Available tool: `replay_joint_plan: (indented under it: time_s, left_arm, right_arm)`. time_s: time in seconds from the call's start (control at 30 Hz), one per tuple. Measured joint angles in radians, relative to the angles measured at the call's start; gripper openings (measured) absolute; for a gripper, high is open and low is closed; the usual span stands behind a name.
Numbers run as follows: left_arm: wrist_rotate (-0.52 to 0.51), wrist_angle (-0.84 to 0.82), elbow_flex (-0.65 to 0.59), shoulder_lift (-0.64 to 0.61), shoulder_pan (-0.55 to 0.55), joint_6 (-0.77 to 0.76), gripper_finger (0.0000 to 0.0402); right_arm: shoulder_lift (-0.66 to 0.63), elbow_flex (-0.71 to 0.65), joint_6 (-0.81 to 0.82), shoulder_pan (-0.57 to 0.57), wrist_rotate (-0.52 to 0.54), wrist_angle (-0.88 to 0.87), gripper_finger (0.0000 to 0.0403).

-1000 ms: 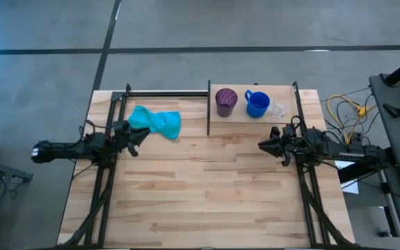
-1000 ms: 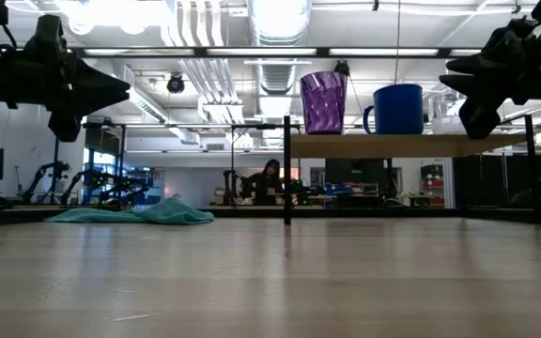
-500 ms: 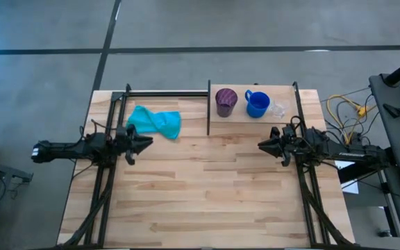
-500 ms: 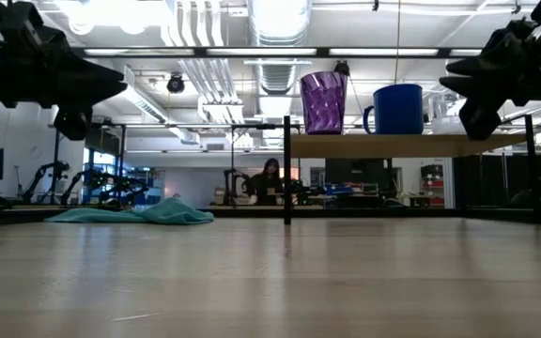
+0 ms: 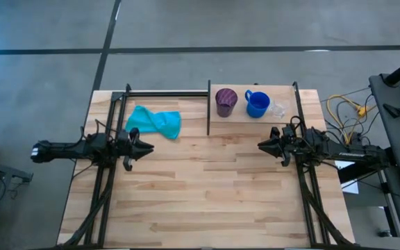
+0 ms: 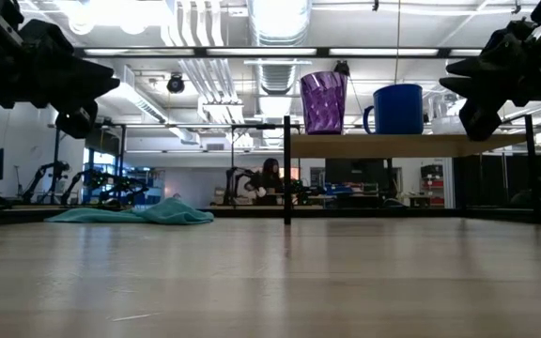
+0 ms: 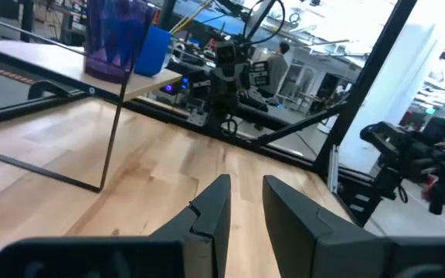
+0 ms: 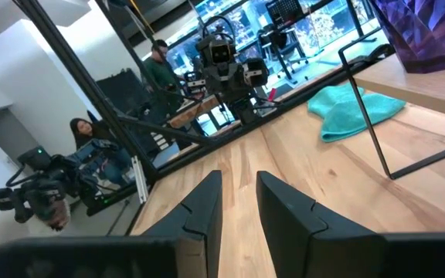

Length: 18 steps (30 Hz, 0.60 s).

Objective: Stack small to large cups/mugs on shelf
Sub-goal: Return to Home Position

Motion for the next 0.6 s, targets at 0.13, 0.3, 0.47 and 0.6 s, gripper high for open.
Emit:
replay_joint_plan:
  time_s: [0.13, 0.3, 0.47, 0.6]
  left_arm:
    - [0.000, 0.001, 0.000, 0.007, 0.000, -0.001, 0.0063]
    - [-0.001, 0.001, 0.000, 0.008, 0.000, -0.002, 0.0063]
    - [-0.001, 0.001, 0.000, 0.008, 0.000, -0.002, 0.0063]
    - [-0.001, 0.002, 0.000, 0.008, 0.000, -0.002, 0.0063]
  right_arm:
    - [0.000, 0.000, 0.000, 0.000, 0.000, 0.000, 0.0077]
    - [0.000, 0.000, 0.000, 0.000, 0.000, 0.000, 0.0077]
    - [0.000, 0.000, 0.000, 0.000, 0.000, 0.000, 0.0077]
    - [0.000, 0.000, 0.000, 0.000, 0.000, 0.001, 0.0077]
